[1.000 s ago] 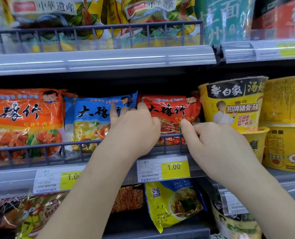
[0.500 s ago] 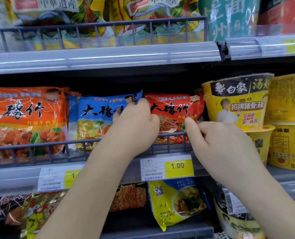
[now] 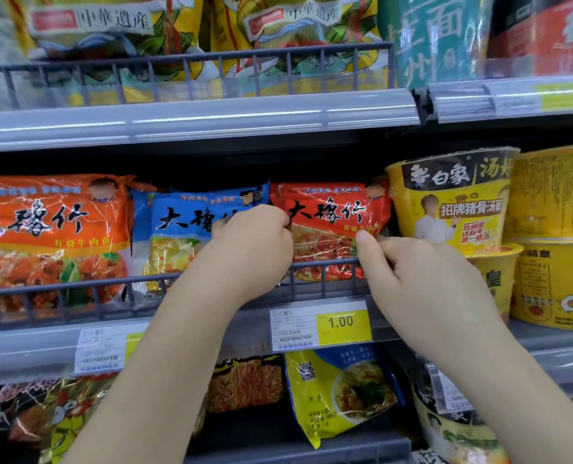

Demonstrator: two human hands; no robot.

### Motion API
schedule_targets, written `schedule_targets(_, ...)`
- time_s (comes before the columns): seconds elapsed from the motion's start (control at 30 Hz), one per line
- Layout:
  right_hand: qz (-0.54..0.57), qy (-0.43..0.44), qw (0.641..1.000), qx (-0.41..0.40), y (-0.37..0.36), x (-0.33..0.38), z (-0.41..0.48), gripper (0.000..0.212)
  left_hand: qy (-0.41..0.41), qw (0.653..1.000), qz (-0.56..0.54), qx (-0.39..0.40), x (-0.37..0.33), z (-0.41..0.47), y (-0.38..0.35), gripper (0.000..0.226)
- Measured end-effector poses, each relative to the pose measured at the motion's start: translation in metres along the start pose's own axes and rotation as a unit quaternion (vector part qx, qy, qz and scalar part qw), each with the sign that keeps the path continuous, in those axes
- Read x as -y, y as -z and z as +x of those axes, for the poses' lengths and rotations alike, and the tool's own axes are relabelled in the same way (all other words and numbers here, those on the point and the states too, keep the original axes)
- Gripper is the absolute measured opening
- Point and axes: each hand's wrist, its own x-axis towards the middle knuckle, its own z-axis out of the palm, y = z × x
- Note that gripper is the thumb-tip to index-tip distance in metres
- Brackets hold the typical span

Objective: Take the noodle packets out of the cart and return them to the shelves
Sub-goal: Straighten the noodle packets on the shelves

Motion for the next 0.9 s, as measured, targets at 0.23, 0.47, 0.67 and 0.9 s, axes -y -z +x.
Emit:
schedule_targets(0.23,-0.013,-0.001,1.0,0.009,0.005,0.002,-0.001,0.062,0.001,1.0,-0.011,-0.01,0.018,-0.012,-0.003,0.045)
schedule_targets(0.47,-0.028,0.008,1.0,0.002,0.008,0.0,0.001,0.061,-0.006,0.997,0.057,-0.042,0.01,-0.019,-0.004,0.038)
schedule_targets(0.67,-0.042,0.012,0.999,-0.003,0.013,-0.001,-0.002,0.059,-0.038,0.996,0.036,-0.077,0.016,-0.025,-0.005,0.04)
schedule_targets(0.9,-0.031,0.034,0.999,-0.015,0.013,-0.008,-0.005,0.05,-0.105,0.982,-0.04,-0.149,0.031,-0.039,-0.005,0.051)
